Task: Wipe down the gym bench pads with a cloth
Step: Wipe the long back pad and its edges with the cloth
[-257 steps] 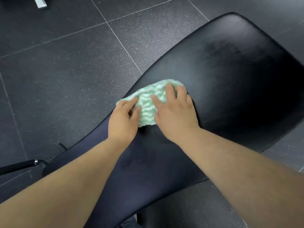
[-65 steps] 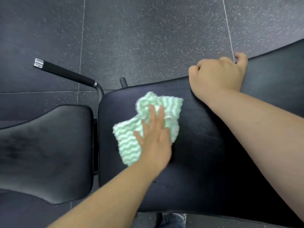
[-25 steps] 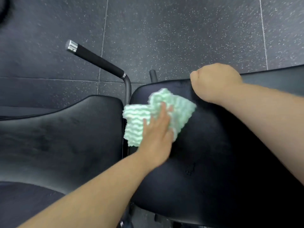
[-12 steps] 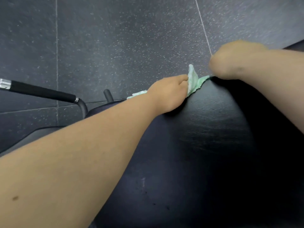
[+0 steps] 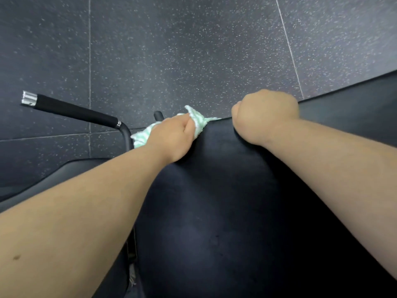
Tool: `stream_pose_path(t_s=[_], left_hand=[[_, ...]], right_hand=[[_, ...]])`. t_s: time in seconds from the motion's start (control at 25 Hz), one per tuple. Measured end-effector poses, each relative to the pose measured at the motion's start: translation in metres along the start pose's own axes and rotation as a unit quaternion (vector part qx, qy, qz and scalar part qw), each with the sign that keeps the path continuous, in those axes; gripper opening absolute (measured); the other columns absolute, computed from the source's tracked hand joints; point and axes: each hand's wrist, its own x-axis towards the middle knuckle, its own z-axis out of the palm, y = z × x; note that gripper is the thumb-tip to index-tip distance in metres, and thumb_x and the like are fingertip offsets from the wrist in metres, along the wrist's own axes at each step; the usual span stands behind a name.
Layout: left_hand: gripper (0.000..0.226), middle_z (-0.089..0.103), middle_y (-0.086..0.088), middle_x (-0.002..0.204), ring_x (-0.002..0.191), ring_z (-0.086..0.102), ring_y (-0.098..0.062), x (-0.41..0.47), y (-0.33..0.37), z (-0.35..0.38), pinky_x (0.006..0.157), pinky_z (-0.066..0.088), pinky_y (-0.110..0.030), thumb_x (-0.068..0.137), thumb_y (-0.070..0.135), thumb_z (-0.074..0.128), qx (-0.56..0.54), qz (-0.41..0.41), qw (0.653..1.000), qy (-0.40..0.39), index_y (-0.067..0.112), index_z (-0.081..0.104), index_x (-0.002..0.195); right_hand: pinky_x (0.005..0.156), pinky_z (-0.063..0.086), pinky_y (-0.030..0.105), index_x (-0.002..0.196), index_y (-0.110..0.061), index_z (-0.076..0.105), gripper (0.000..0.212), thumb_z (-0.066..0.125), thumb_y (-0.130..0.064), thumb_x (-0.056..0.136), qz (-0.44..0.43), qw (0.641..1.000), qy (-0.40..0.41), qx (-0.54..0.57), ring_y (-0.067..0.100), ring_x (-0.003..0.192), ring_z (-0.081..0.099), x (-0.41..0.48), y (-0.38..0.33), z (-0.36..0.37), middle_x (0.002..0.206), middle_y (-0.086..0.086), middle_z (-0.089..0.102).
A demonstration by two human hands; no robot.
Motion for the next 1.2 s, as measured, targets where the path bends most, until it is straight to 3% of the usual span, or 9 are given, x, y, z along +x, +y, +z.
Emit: stream_pose_path(t_s=[0.16,0.32,0.48,0.68,0.76,0.84,0.96,1.08,1.2], left_hand=[[0.034,0.059,-0.016,0.112,0.102,0.053,-0.035,-0.011,-0.085,-0.008,0.088,0.039,-0.037,0.099,0.026,0.023,-0.047,-0.132,0.990,-0.012,0.011,0.053,0.100],[0.043,0.054,-0.022,0.128,0.116,0.049,-0.040,-0.018,-0.104,0.003,0.098,0.037,-0.042,0.099,0.017,0.019,-0.060,-0.240,0.969,-0.019,0.000,0.049,0.124],[0.038,0.063,0.004,0.098,0.096,0.054,-0.022,-0.001,-0.076,-0.004,0.089,0.037,-0.033,0.094,0.032,0.024,-0.185,-0.221,0.957,0.017,0.022,0.060,0.088],[0.029,0.053,0.002,0.083,0.091,0.047,-0.031,-0.014,-0.072,0.005,0.079,0.035,-0.036,0.095,0.032,0.026,-0.104,-0.066,0.991,0.051,0.020,0.042,0.073],[0.027,0.054,-0.003,0.115,0.112,0.044,-0.036,-0.028,-0.078,0.022,0.096,0.033,-0.045,0.095,0.038,0.025,-0.098,-0.084,0.988,0.080,0.027,0.050,0.095],[0.045,0.016,0.001,0.157,0.140,0.019,-0.036,-0.047,-0.071,0.042,0.115,0.011,-0.048,0.098,0.040,0.021,-0.098,-0.156,0.979,0.093,0.025,0.033,0.139],[0.045,-0.013,0.012,0.158,0.146,0.005,-0.024,-0.090,-0.053,0.076,0.117,-0.005,-0.042,0.101,0.035,0.021,-0.137,-0.208,0.965,0.084,0.019,0.030,0.142],[0.044,-0.014,0.017,0.157,0.144,0.008,-0.011,-0.143,-0.044,0.105,0.115,-0.008,-0.037,0.100,0.032,0.023,-0.149,-0.220,0.961,0.080,0.016,0.034,0.140],[0.048,-0.006,0.024,0.156,0.142,0.011,-0.004,-0.188,-0.032,0.125,0.114,-0.013,-0.031,0.100,0.028,0.024,-0.171,-0.224,0.956,0.077,0.022,0.022,0.147]], right_hand=[[0.070,0.039,0.034,0.100,-0.010,0.067,0.033,0.035,-0.010,0.093,-0.024,1.000,0.010,-0.008,0.031,0.085,0.057,0.014,-0.055,0.023,0.091,0.011,0.061],[0.071,0.038,0.034,0.101,-0.007,0.067,0.035,0.034,-0.011,0.093,-0.004,1.000,0.018,-0.016,0.034,0.096,0.060,0.021,-0.073,0.029,0.104,0.015,0.064],[0.072,0.037,0.035,0.101,-0.007,0.067,0.033,0.035,-0.011,0.092,-0.020,0.999,0.028,-0.022,0.034,0.095,0.060,0.019,-0.071,0.034,0.104,0.016,0.064],[0.072,0.032,0.035,0.099,-0.007,0.065,0.035,0.031,-0.013,0.098,-0.045,0.997,0.062,-0.007,0.033,0.083,0.053,0.015,-0.065,0.037,0.102,0.016,0.065],[0.074,0.028,0.036,0.100,-0.007,0.064,0.041,0.025,-0.020,0.101,-0.070,0.994,0.079,-0.015,0.033,0.091,0.058,0.010,-0.061,0.043,0.104,0.015,0.066],[0.080,0.031,0.037,0.100,-0.009,0.062,0.039,0.025,-0.023,0.100,-0.094,0.991,0.096,-0.016,0.032,0.095,0.057,0.004,-0.061,0.048,0.103,0.013,0.066],[0.095,0.031,0.041,0.098,-0.013,0.058,0.036,0.025,-0.027,0.099,-0.090,0.991,0.102,0.011,0.032,0.102,0.054,-0.007,-0.061,0.054,0.107,0.010,0.064],[0.115,0.013,0.044,0.132,-0.012,0.046,0.044,0.023,-0.030,0.100,-0.128,0.988,0.085,0.012,0.027,0.136,0.033,-0.022,-0.062,0.064,0.142,0.006,0.046],[0.118,0.002,0.048,0.148,-0.024,0.029,0.050,0.015,-0.036,0.101,-0.189,0.980,0.062,-0.008,0.023,0.147,0.010,-0.035,-0.064,0.068,0.158,-0.001,0.022]])
